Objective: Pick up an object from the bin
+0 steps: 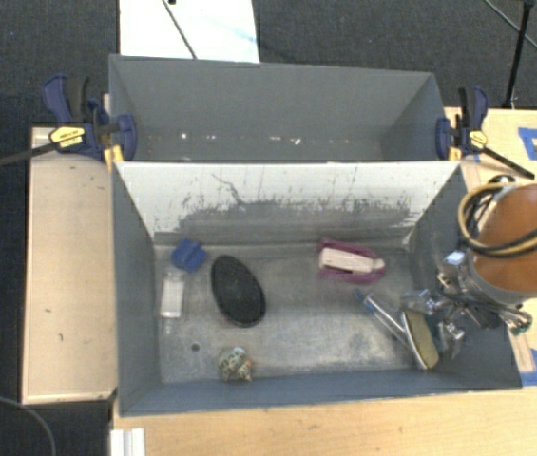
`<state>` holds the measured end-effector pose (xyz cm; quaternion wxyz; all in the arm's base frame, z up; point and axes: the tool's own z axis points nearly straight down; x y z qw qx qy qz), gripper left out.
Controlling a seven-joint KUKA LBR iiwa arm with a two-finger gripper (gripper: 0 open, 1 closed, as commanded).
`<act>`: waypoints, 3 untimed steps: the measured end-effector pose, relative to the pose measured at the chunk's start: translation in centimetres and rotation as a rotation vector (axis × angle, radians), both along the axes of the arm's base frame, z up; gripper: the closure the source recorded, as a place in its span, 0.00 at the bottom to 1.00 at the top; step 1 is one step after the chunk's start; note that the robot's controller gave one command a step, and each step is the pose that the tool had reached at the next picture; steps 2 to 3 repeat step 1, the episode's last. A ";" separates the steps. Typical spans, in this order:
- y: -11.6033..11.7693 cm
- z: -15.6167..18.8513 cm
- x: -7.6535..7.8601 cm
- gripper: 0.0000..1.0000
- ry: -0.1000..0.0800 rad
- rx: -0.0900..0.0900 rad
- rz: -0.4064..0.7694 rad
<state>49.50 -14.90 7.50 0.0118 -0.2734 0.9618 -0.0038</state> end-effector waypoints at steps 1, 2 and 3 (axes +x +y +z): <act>0.2 18.9 1.6 1.00 0.015 -0.005 0.242; 0.2 18.9 1.6 1.00 0.015 -0.005 0.242; 0.2 18.9 1.6 1.00 0.015 -0.005 0.242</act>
Offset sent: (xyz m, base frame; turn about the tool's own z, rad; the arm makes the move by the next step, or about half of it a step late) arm 0.0140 0.0022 0.1843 -0.2437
